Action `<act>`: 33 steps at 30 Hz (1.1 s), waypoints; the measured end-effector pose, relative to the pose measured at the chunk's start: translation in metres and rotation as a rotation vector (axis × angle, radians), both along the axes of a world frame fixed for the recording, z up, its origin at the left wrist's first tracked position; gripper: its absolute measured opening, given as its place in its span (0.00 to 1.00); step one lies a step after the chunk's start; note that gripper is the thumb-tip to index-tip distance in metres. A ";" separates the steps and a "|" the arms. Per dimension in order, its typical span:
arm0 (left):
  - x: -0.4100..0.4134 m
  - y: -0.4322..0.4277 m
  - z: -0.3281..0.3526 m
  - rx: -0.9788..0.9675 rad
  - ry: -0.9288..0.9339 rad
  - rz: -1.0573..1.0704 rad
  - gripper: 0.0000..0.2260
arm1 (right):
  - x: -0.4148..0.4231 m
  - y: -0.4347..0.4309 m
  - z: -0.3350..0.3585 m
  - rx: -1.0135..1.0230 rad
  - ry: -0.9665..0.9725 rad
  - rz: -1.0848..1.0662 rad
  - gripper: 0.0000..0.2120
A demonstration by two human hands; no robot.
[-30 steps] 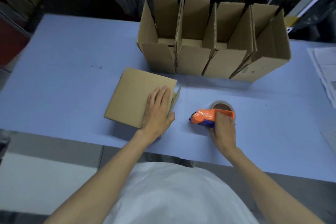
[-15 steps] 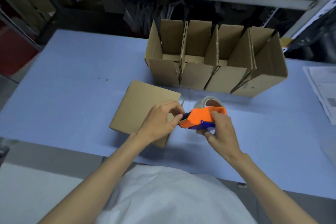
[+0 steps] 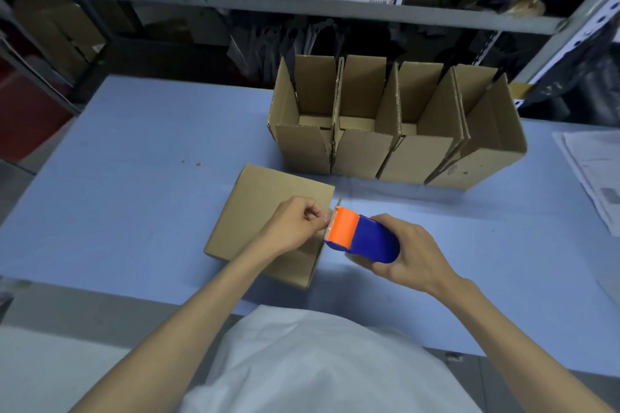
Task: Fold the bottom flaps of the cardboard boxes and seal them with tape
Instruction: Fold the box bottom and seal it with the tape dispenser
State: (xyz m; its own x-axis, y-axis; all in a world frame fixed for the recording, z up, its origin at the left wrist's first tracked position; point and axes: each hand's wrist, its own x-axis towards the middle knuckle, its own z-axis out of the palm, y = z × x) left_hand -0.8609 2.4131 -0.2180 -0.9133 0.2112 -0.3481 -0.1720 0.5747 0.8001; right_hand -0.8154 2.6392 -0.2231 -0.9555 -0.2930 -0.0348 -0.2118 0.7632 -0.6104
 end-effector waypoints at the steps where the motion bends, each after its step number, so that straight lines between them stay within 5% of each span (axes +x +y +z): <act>1: -0.001 0.000 0.000 0.016 -0.043 0.011 0.06 | -0.001 0.000 0.001 -0.006 0.005 0.011 0.23; 7: -0.001 0.003 0.002 0.215 -0.200 0.106 0.06 | -0.002 0.007 0.003 -0.061 0.061 0.003 0.26; 11: 0.001 0.007 -0.001 0.181 -0.170 0.169 0.07 | -0.007 0.012 0.006 -0.029 0.045 0.052 0.21; 16: -0.003 0.016 -0.007 0.066 -0.152 0.211 0.12 | -0.015 0.011 0.005 -0.015 0.007 0.081 0.22; 28: -0.009 -0.020 -0.019 -0.319 -0.008 0.229 0.08 | 0.004 0.032 -0.006 0.130 -0.085 0.089 0.18; 33: -0.004 -0.035 -0.018 -0.331 -0.073 0.101 0.06 | 0.012 0.034 -0.005 0.163 -0.087 0.118 0.29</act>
